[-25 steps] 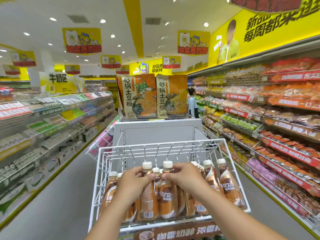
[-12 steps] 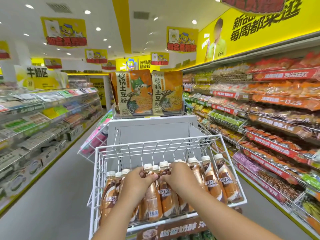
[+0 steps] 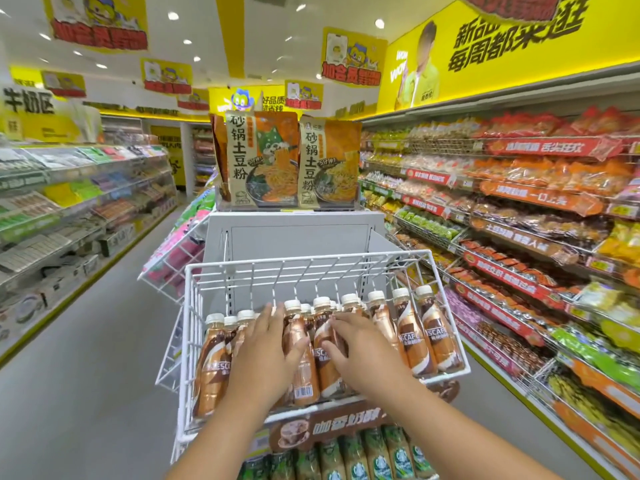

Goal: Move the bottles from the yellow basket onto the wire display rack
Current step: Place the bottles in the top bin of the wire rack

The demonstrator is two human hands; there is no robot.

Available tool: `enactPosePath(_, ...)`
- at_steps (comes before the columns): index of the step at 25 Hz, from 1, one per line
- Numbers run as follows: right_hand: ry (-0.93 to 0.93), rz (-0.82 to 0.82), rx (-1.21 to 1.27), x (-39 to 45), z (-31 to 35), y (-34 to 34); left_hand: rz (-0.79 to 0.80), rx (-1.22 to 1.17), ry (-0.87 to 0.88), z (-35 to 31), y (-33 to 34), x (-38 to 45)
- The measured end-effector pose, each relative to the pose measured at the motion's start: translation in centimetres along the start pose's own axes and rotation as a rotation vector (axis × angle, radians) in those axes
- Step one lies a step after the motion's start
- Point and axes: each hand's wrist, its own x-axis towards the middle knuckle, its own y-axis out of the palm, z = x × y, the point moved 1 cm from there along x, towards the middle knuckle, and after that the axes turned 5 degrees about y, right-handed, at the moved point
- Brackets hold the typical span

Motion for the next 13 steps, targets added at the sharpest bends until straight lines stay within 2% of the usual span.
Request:
enactPosePath(5,-0.017,0.039,-0.147,-4.5,-2.7,1.0,0.04,0.229,0.15,-2.2,0.5,-4.2)
enactPosePath(13,0.022,0.03,-0.199,-13.7,-8.9,-4.8,0.097,0.365,0.155,-11.6,0.5,-10.9)
